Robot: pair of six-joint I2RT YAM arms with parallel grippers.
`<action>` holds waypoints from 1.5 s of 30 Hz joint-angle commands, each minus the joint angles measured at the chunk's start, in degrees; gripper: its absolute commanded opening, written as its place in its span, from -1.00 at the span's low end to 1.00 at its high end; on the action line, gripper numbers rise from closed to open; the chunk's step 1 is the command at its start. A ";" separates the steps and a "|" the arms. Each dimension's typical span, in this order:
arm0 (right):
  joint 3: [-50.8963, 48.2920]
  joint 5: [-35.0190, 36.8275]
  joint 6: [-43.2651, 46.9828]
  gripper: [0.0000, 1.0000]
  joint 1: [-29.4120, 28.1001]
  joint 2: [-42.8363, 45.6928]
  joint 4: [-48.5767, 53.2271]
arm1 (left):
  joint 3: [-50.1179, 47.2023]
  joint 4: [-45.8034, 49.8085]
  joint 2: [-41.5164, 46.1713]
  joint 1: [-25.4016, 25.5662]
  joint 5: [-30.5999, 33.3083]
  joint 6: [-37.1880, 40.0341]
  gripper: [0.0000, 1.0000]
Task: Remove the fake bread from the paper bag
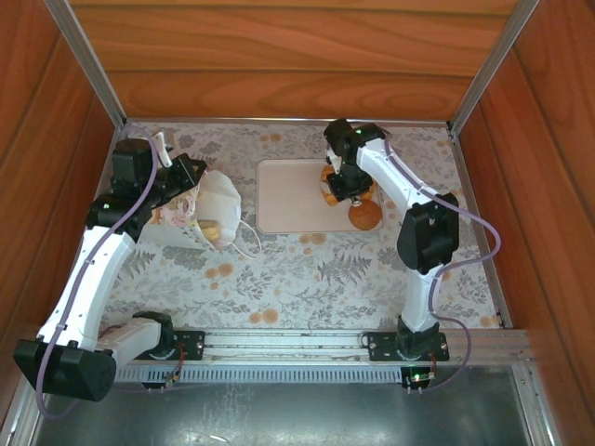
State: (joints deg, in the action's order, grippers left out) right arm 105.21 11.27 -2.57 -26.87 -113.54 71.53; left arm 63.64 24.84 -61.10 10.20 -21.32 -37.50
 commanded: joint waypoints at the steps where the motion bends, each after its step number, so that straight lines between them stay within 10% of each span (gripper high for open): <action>1: 2.11 2.42 1.60 -0.09 1.01 -0.96 2.15 | 0.28 -1.81 0.19 0.27 -0.61 -0.19 -1.00; 45: 2.30 5.74 6.13 -0.04 2.18 -2.08 0.88 | -0.53 -1.81 0.61 0.28 -0.65 -0.50 -1.00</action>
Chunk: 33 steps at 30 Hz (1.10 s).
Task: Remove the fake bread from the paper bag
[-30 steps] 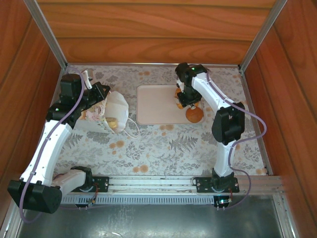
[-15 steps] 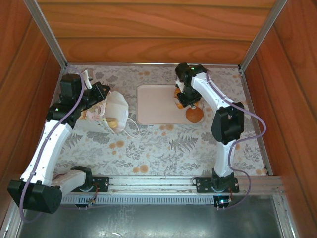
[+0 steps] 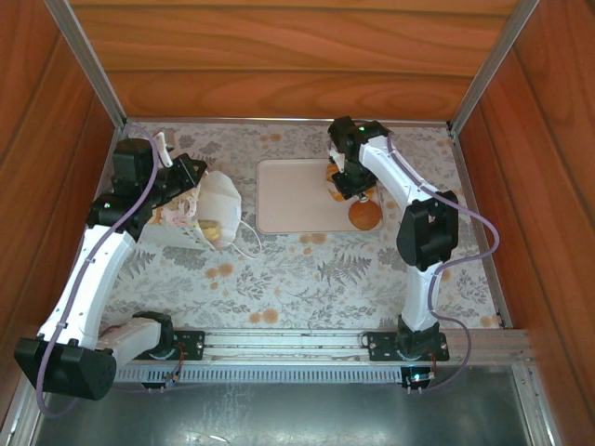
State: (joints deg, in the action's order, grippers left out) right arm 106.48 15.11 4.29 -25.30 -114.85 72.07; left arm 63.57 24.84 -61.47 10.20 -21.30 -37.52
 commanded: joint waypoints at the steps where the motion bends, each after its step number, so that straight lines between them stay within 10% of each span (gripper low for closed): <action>1: 1.09 1.95 -0.73 -0.04 0.60 -0.82 0.50 | -0.38 -1.81 1.00 0.24 -0.67 -0.45 -1.00; 18: -0.03 -2.75 -1.78 0.04 0.51 5.54 -0.51 | -0.45 -1.80 1.58 0.21 0.55 0.25 -1.00; 33: -27.79 -34.23 -12.17 -0.11 -2.02 32.53 -25.55 | -1.27 -0.47 2.69 0.24 3.81 1.66 -1.00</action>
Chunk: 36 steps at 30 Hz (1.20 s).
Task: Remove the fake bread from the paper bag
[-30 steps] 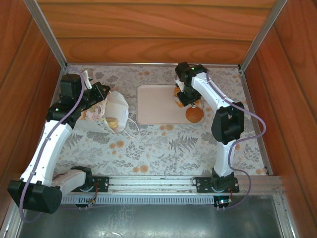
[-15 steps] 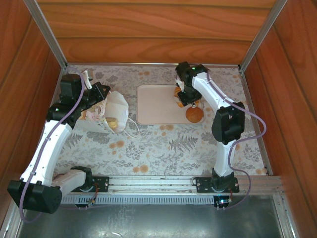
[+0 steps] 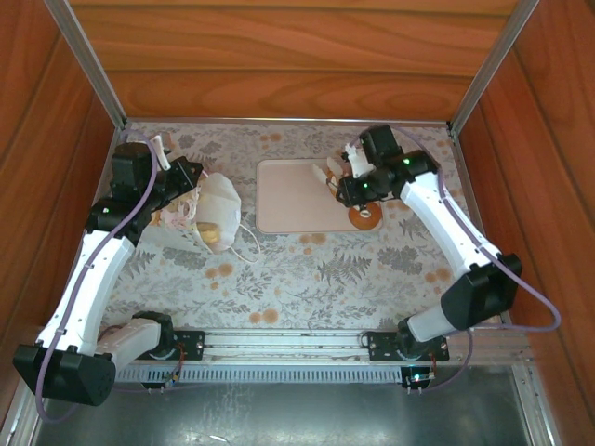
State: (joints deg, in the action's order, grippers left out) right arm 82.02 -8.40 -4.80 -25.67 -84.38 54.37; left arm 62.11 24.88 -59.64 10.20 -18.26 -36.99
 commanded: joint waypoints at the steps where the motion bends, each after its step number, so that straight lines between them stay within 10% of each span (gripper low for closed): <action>1: -4.57 -11.54 -3.11 -0.11 -2.74 2.95 -8.90 | 0.27 -0.45 0.76 0.25 0.62 1.13 -1.00; 15: -8.69 -15.13 1.40 -0.11 -19.61 1.88 -15.26 | 0.47 -0.44 0.54 0.26 0.51 0.96 -1.00; 36: 3.85 4.42 13.46 -0.04 -33.07 -15.10 -8.24 | 0.21 -0.43 0.75 0.22 -0.35 0.37 -1.00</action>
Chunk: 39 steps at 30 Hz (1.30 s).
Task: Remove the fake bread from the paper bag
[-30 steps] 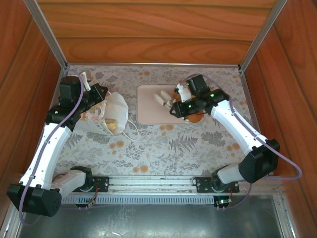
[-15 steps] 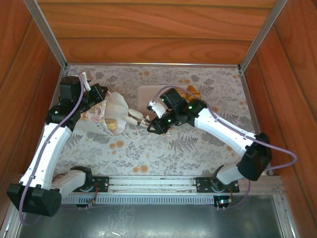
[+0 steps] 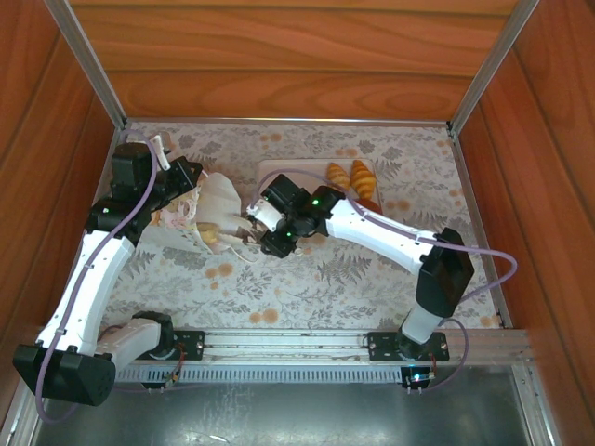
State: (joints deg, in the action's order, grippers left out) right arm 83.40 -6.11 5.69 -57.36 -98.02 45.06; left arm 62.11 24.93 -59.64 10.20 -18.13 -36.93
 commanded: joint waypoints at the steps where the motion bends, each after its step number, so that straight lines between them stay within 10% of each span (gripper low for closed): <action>1: 3.15 2.67 3.53 -0.04 -1.76 -2.21 1.57 | 0.21 -0.49 0.75 0.26 -0.50 0.32 -1.00; 21: 18.69 4.56 13.04 0.10 -4.38 -17.84 10.78 | 1.95 -0.45 -1.63 0.35 -8.20 0.45 -1.00; 30: 16.98 8.63 6.06 -0.21 -3.90 -13.22 7.68 | 1.76 0.77 -1.58 0.44 -9.21 2.42 -1.00; 39: 8.42 -15.88 -10.48 -0.22 5.58 -8.38 1.39 | 3.31 6.42 -2.97 0.41 -8.49 8.61 -1.00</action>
State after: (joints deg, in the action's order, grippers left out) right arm 93.71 -10.79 3.42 -54.83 -107.48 49.93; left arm 63.40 29.21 -62.46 10.22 -26.17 -31.46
